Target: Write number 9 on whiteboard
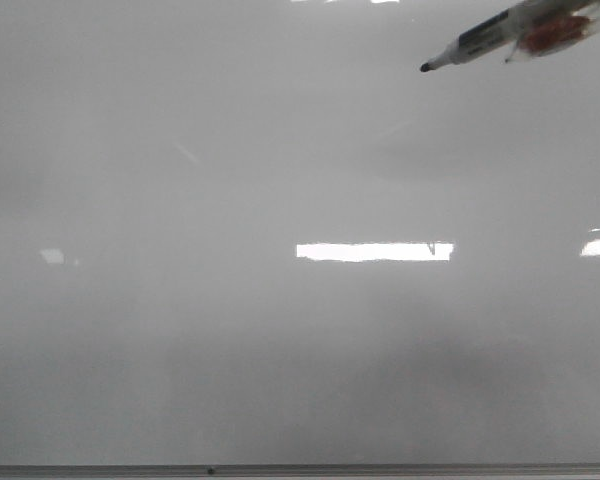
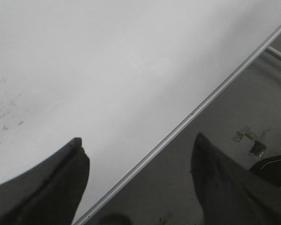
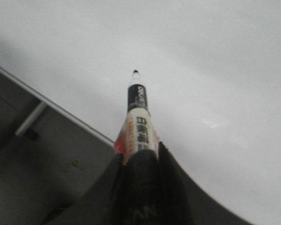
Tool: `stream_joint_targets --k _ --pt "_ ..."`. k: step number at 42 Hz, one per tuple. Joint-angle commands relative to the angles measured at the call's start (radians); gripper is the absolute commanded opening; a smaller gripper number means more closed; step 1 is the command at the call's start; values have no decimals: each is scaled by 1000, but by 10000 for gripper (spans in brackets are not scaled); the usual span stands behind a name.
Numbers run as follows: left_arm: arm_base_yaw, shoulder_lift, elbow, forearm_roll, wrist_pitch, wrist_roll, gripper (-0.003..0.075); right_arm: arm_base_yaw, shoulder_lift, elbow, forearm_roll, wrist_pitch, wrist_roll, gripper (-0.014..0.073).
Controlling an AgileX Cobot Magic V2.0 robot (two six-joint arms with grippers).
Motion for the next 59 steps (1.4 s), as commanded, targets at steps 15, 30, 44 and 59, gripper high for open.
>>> stream_joint_targets --k 15,30,44,59 --pt "55 -9 -4 -29 -97 -21 438 -24 55 21 230 -330 -195 -39" --pt "55 -9 -4 -31 -99 -21 386 -24 265 -149 230 -325 -237 -39" --pt "55 -9 -4 -31 -99 -21 386 -24 433 -252 230 -387 -237 -58" --pt "55 -9 -4 -31 -99 -21 386 -3 600 -330 183 -233 -255 -66"
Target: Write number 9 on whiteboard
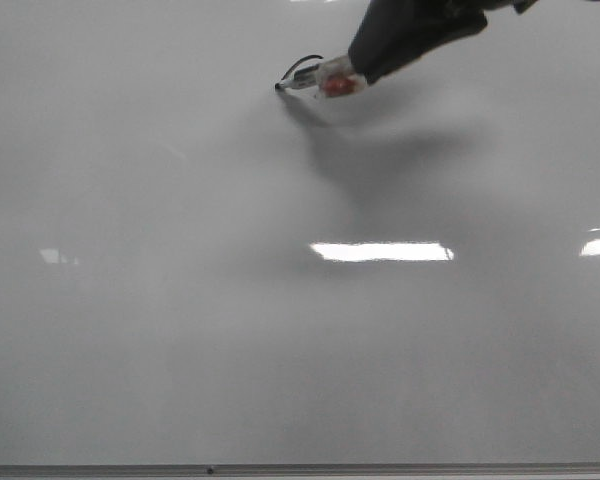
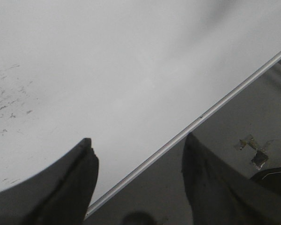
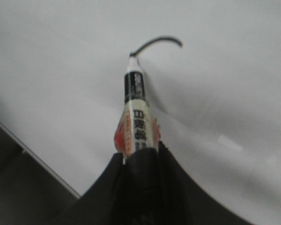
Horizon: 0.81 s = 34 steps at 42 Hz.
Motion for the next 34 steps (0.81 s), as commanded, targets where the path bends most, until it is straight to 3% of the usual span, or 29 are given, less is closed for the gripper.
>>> stream_joint_targets --k 1,17,34 --pt "4 -8 -27 -14 -59 -9 385 -22 -15 -8 -36 -26 -5 -64" --pt "4 -8 -27 -14 -60 -9 385 -77 -88 0 -44 -60 -1 -58" --pt "4 -8 -27 -14 -60 -9 385 -23 40 24 -69 139 -23 -58"
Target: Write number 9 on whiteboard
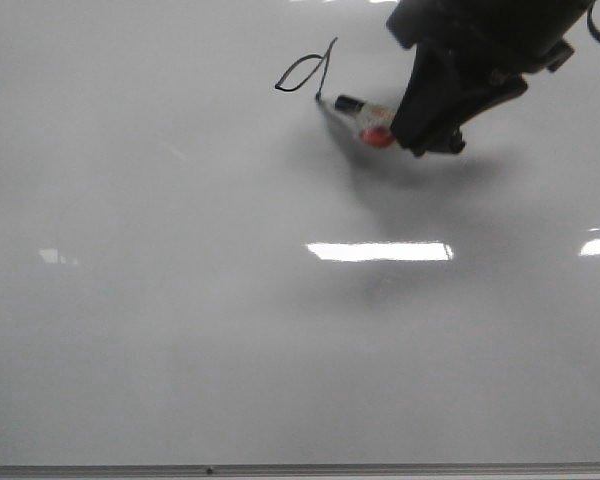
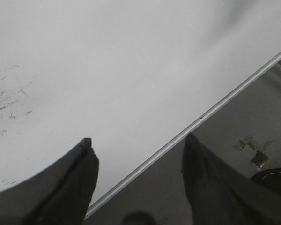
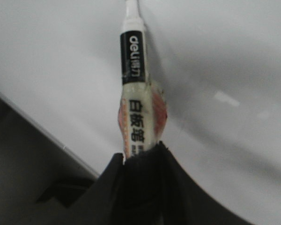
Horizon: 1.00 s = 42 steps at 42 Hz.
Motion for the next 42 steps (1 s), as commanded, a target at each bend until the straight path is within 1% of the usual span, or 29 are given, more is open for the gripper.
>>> stream_joint_targets --k 1,7,12,15,23,29,31,35,42 --pt "4 -8 -27 -14 -60 -9 385 29 9 -2 -11 11 -8 -58" --pt "4 -8 -27 -14 -60 -9 385 47 17 9 -22 18 -8 -58" --pt "4 -8 -27 -14 -62 -1 385 47 -44 9 -22 35 -19 -58" --pt "4 -8 -29 -42 -67 40 386 48 -99 9 -22 76 -52 -58" --pt "4 37 -52 -291 -15 308 396 66 -277 42 -20 232 -216 -58" --pt "4 104 -84 -495 28 500 458 118 -389 87 -20 369 -359 -58" --pt "2 134 -105 -552 50 555 479 138 -420 100 -20 415 -379 -58" --pt "-38 188 -148 -598 89 609 486 165 -450 112 -20 468 -379 -58" --pt "-194 273 -201 -598 84 665 485 177 -480 112 -4 483 -379 -58"
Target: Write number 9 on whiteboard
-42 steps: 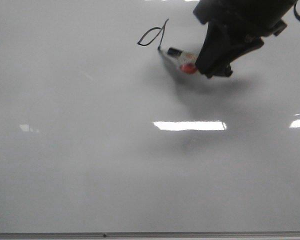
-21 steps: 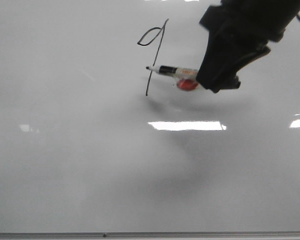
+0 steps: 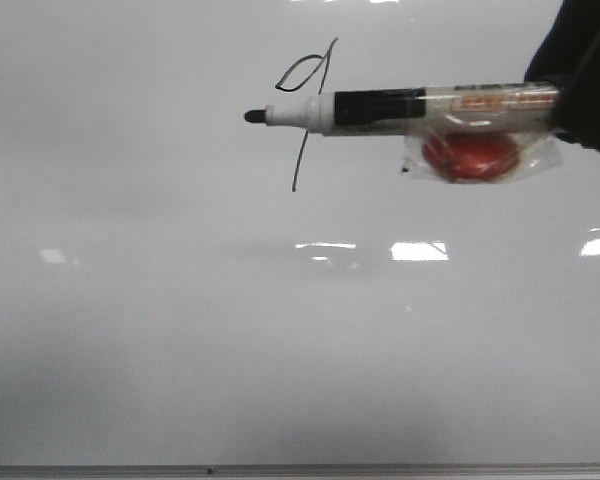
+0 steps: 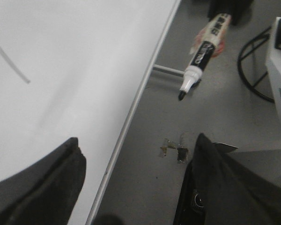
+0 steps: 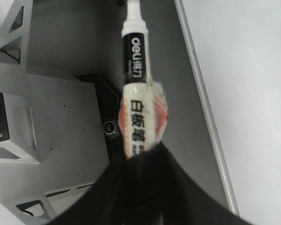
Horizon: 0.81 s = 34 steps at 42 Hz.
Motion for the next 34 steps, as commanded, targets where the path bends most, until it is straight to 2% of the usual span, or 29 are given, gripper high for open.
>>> stream_joint_targets --k 1,7,12,26,28,34 --pt "-97 38 -57 -61 -25 34 485 2 -33 -22 42 -14 -12 -58" --pt "-206 122 -92 -57 -71 36 485 2 -35 -22 58 -14 -16 -58" --pt "-257 187 -113 -57 -100 40 485 2 -35 -22 66 -14 -24 -58" --pt "-323 316 -166 -57 -147 40 477 2 -35 -22 66 -14 -24 -58" --pt "-323 318 -166 -57 -147 42 439 2 -35 -22 66 -14 -24 -58" --pt "-323 320 -166 -57 -151 42 260 2 -35 -22 66 -14 -24 -58"
